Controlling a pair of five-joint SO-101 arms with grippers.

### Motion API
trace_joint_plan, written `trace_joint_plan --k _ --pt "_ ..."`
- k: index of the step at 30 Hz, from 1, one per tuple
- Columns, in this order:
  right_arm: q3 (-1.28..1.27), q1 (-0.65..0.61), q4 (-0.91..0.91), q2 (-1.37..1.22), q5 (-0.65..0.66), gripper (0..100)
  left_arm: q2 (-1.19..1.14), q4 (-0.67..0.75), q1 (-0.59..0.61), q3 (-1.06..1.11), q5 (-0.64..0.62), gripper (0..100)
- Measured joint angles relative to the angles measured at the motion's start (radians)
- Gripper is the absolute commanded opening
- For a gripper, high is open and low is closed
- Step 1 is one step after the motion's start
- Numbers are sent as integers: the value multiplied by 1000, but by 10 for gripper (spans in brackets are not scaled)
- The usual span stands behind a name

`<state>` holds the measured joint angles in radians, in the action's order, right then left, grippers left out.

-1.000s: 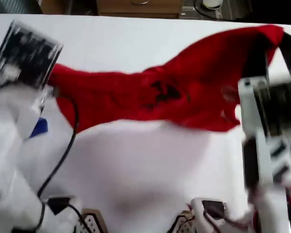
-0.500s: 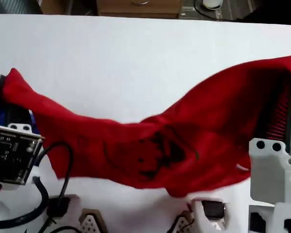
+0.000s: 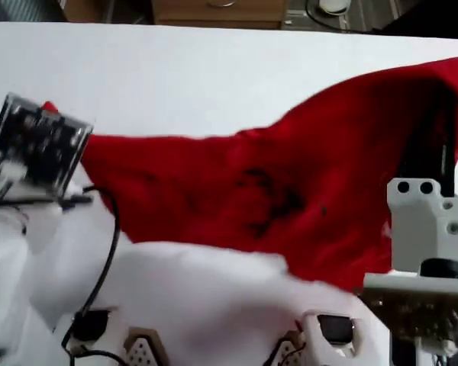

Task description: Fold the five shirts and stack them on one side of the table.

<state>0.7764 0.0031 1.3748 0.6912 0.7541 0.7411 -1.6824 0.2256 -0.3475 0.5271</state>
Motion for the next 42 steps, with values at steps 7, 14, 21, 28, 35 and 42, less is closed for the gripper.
trace_joint_plan --k 7,14,21,28,35,42 --pt "6 0 -12 26 2 22 54 2 0 25 0 27" --pt "8 2 9 109 5 22 210 -80 12 25 0 27" --pt "14 2 11 178 6 22 275 -86 126 26 0 27" --pt "14 2 29 196 6 22 278 -86 140 92 0 27" --pt "20 0 69 196 6 22 279 -86 140 163 0 27" --pt "23 2 117 262 6 22 348 -86 146 173 0 27"
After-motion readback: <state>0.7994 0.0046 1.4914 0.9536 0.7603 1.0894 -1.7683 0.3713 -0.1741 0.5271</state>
